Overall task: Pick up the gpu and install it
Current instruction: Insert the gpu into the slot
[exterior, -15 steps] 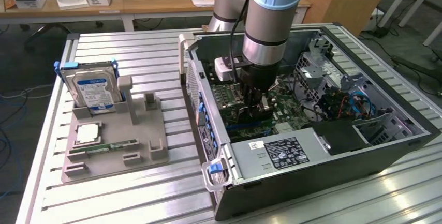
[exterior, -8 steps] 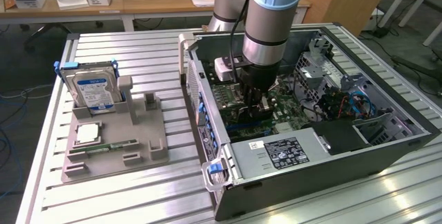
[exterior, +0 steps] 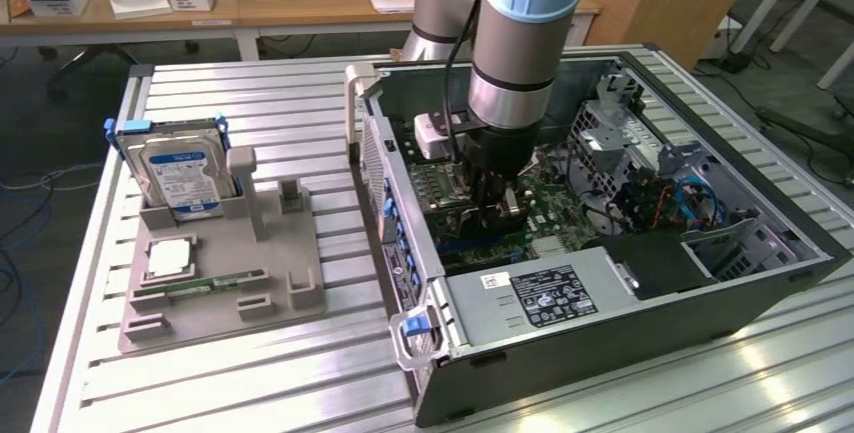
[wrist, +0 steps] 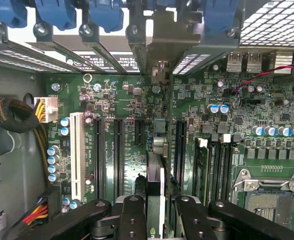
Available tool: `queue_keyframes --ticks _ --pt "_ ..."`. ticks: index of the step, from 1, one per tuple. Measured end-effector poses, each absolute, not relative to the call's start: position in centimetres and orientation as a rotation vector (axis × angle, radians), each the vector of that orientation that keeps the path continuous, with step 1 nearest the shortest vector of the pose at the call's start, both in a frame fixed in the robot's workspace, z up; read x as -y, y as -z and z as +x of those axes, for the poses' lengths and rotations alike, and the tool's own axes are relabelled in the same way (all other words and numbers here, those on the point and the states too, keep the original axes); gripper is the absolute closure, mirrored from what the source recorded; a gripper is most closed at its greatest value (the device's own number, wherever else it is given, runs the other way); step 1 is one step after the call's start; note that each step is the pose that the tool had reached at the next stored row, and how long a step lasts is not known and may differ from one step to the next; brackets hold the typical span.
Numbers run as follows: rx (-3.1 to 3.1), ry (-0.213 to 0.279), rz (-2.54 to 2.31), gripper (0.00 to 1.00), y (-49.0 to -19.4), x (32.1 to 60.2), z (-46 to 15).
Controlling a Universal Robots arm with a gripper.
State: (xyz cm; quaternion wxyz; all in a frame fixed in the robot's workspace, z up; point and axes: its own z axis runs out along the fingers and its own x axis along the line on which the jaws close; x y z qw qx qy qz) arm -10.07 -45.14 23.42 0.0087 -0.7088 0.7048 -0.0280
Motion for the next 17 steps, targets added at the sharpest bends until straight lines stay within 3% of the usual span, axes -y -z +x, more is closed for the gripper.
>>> queue_keyframes --ticks 17 --pt "-2.202 0.088 -2.214 0.73 -23.67 45.11 -10.06"
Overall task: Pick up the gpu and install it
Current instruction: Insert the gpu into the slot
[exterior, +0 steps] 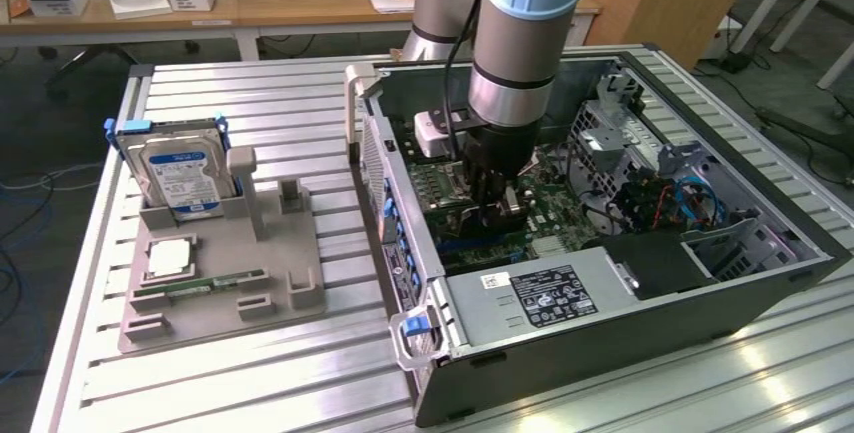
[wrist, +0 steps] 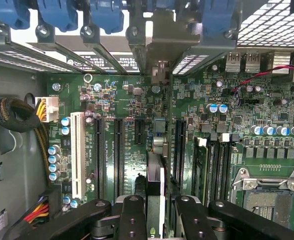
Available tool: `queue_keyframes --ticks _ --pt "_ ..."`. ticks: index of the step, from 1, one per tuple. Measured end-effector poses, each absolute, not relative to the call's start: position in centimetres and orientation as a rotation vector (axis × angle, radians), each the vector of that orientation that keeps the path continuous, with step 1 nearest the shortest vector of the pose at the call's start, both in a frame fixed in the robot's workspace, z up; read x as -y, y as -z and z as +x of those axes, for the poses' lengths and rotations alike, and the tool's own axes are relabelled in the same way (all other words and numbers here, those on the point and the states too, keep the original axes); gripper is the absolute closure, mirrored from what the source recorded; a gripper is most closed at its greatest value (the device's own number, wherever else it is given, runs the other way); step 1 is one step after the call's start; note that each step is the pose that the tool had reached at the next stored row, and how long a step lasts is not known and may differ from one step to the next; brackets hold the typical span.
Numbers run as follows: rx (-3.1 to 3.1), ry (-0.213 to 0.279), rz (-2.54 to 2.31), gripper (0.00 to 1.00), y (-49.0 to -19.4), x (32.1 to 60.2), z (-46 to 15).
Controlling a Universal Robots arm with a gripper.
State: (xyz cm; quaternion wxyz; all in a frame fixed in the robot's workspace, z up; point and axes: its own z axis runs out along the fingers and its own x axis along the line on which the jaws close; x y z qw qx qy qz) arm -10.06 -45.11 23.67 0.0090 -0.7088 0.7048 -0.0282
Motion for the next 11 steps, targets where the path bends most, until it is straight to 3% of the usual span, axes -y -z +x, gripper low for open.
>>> queue_keyframes --ticks 11 --pt "-2.201 0.087 -2.213 0.73 -23.6 45.04 -10.06"
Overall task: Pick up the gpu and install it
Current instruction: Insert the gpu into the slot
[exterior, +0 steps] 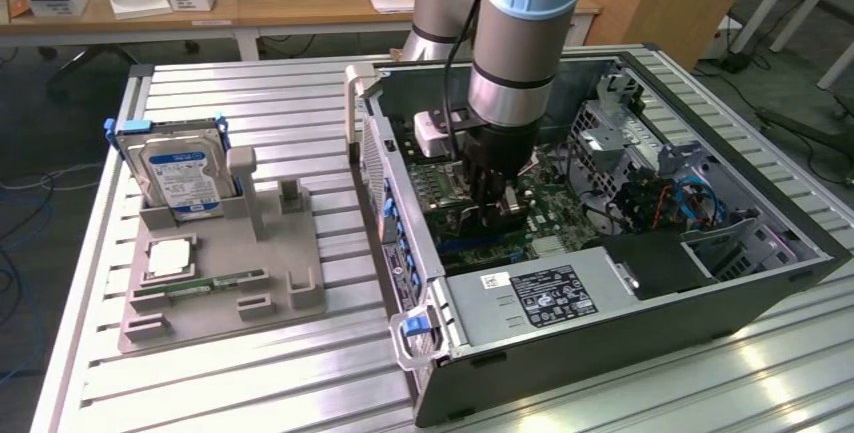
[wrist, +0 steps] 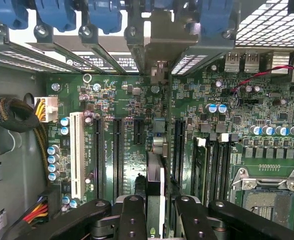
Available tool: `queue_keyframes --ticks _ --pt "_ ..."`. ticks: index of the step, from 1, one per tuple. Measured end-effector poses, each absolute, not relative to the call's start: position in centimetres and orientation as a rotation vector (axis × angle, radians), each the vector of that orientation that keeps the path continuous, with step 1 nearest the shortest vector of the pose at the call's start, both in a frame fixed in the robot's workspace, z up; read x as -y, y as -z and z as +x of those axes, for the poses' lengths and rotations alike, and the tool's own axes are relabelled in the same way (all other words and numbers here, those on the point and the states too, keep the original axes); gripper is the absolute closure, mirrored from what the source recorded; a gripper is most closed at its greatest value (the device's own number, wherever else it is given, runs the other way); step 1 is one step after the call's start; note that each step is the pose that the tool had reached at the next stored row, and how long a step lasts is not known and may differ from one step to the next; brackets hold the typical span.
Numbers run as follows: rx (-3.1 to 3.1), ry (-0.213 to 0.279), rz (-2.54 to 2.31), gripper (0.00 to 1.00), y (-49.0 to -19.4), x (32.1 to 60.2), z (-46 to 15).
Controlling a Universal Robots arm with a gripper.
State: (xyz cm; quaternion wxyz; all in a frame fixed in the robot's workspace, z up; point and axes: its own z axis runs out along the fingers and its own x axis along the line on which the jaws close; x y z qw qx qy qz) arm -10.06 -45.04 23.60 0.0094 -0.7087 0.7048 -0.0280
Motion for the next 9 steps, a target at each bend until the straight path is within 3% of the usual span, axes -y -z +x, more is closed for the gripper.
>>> queue_keyframes --ticks 9 --pt "-2.201 0.087 -2.214 0.73 -23.19 45.05 -10.07"
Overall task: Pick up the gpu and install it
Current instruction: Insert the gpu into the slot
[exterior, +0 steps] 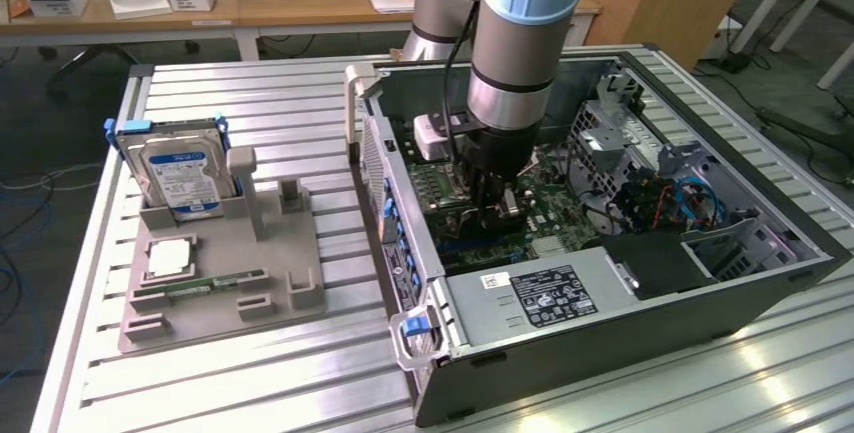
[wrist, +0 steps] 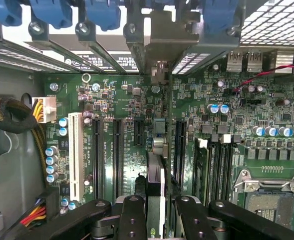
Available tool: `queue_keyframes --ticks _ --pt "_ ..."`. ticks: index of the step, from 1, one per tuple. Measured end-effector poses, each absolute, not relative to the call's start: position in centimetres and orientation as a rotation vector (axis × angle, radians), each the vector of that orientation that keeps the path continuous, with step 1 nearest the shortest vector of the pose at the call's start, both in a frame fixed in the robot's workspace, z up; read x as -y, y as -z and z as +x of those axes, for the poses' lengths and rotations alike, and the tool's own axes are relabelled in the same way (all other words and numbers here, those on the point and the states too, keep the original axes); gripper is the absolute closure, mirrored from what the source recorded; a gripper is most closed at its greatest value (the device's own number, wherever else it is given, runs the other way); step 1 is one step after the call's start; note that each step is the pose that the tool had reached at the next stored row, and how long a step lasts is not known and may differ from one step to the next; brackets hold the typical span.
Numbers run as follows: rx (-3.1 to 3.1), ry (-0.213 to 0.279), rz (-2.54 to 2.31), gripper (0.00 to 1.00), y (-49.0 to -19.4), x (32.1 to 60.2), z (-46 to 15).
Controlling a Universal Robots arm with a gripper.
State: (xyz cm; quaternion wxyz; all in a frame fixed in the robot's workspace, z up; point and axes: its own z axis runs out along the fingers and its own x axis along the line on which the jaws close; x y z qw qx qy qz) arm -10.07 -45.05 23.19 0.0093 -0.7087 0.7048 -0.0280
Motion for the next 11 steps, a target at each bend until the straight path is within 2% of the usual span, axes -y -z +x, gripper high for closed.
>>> queue_keyframes --ticks 11 --pt "-2.201 0.087 -2.213 0.73 -22.96 45.05 -10.09"
